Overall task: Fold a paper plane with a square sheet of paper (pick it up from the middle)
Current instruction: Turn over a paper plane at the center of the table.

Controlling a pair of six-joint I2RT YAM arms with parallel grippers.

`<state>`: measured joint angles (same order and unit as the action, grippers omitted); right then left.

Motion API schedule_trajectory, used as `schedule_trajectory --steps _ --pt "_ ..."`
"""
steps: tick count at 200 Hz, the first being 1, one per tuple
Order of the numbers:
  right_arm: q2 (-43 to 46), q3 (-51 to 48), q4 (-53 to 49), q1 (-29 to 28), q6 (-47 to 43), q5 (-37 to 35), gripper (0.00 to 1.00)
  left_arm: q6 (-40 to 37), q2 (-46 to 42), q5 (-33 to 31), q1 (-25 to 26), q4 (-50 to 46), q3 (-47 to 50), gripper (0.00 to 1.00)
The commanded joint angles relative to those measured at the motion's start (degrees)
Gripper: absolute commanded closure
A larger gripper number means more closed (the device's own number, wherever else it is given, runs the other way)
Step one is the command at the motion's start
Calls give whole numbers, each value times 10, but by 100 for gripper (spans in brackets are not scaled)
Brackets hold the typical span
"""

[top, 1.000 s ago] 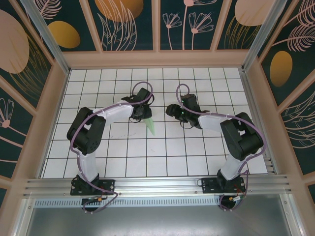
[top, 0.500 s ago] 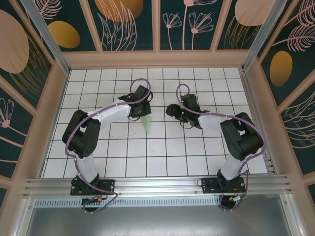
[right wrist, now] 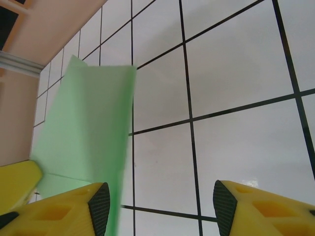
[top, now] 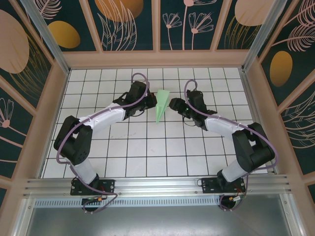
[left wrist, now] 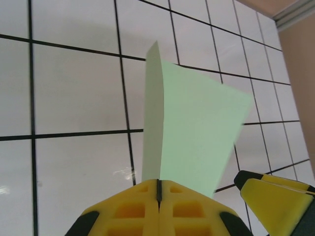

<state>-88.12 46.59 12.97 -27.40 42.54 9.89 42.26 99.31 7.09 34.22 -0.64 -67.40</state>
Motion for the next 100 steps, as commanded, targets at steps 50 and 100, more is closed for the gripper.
schedule_trajectory --steps 50,100 --pt "-22 -2 47 -4 19 57 62 59 65 123 -29 200 75 100" --pt "-102 55 38 -26 22 82 71 105 82 142 -51 271 143 100"
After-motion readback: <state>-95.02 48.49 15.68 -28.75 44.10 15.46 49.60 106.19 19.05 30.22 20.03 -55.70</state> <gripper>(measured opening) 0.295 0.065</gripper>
